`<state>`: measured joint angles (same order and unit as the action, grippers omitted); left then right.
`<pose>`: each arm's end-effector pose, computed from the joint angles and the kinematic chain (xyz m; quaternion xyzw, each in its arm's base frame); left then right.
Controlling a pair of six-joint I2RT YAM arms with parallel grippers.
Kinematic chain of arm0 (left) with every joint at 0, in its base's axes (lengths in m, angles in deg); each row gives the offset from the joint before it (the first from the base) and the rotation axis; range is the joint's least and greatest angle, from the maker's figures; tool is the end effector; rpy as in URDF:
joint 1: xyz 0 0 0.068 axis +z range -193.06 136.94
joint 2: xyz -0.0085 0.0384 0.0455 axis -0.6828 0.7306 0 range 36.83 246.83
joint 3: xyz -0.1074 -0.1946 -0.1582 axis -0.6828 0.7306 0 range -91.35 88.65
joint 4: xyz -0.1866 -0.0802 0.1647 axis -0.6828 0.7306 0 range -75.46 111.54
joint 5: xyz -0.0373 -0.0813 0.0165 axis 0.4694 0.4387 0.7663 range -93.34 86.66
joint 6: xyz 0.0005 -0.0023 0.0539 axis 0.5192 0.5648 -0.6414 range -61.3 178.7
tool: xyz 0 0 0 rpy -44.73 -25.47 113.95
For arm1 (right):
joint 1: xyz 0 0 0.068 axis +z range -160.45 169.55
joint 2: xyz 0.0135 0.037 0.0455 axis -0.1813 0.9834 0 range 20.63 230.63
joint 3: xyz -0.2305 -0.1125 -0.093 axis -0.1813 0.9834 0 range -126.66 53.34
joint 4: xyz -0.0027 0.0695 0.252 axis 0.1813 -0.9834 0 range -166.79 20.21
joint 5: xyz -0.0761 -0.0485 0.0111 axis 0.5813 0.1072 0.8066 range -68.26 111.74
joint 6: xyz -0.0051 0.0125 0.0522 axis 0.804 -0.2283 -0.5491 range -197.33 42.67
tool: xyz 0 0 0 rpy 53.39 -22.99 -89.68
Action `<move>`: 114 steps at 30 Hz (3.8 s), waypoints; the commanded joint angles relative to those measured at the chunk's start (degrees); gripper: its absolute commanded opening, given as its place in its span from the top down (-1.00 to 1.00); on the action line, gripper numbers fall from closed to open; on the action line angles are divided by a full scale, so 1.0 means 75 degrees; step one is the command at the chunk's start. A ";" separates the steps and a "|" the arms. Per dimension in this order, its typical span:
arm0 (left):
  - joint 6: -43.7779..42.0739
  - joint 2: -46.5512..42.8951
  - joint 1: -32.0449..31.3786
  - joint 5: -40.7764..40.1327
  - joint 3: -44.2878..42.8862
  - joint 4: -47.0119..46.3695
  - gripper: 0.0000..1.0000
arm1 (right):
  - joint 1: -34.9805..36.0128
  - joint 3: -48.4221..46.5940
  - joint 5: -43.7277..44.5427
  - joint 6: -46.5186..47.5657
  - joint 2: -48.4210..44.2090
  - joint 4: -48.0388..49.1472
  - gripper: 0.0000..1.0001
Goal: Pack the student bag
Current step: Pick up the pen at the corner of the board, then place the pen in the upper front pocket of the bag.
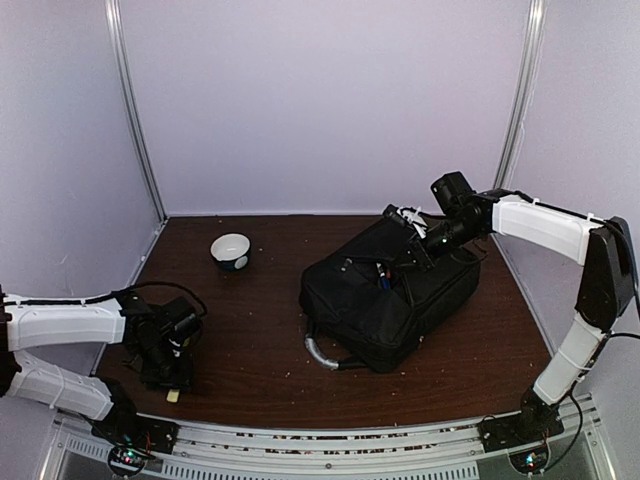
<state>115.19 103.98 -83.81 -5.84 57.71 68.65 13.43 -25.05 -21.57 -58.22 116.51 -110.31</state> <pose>0.1147 -0.0968 0.1509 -0.1368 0.9903 0.0165 0.0146 0.3117 0.1647 0.2750 -0.4219 0.7941 0.3650 0.2413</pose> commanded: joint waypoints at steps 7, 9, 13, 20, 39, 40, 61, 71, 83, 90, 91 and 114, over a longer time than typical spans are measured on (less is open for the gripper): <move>-0.0085 0.0594 0.0040 0.1009 0.0221 -0.0990 0.49 | -0.0009 -0.0012 -0.0376 0.0029 -0.0488 0.0283 1.00; 0.0453 0.0345 -0.0391 0.1295 0.0122 -0.1066 0.53 | -0.0008 -0.0013 -0.0378 0.0008 -0.0472 0.0301 1.00; 0.0837 0.0798 -0.1586 0.1234 -0.1150 -0.1030 0.61 | -0.0010 -0.0046 -0.0389 0.0003 -0.0402 0.0291 1.00; -0.0598 0.2706 -0.2055 0.1170 -0.4441 -0.1170 0.65 | -0.0012 -0.0060 -0.0384 0.0028 -0.0293 0.0260 1.00; -0.0628 0.6454 -0.1741 0.4654 -0.8975 -0.4337 0.65 | -0.0043 -0.0036 -0.0401 -0.0278 -0.0593 0.0446 1.00; -0.0555 0.6453 -0.1779 0.4742 -0.8885 -0.4392 0.65 | -0.0049 -0.0036 -0.0426 -0.0275 -0.0578 0.0437 1.00; 0.0517 0.7381 -0.1281 0.5556 -0.8721 -0.4766 0.65 | -0.0041 -0.0002 -0.0596 -0.0305 -0.0546 0.0487 1.00; 0.0775 0.8708 -0.0863 0.4593 -1.0642 -0.4922 0.65 | 0.0026 -0.0024 -0.0612 -0.0270 -0.0462 0.0444 1.00; 0.2436 1.0175 -0.1228 0.4872 -1.2064 -0.7676 0.62 | 0.0177 -0.0275 -0.0596 -0.0272 -0.0290 0.0376 1.00; 0.2565 1.0027 -0.1495 0.4841 -1.1883 -0.9199 0.33 | 0.0191 -0.0260 -0.0252 -0.0168 -0.0328 0.0350 1.00; 0.2758 0.9864 -0.1457 0.4590 -1.1404 -0.9465 0.25 | 0.0190 -0.0269 -0.0202 -0.0169 -0.0318 0.0351 1.00; 0.1594 0.7415 -0.1511 0.3249 -0.8246 -0.8963 -0.07 | 0.0191 -0.0288 -0.0042 -0.0191 0.0213 0.0094 1.00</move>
<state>131.48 163.50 -93.36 20.24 -4.64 3.71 13.50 -25.92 -17.53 -60.58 117.10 -109.89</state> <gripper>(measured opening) 0.531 0.011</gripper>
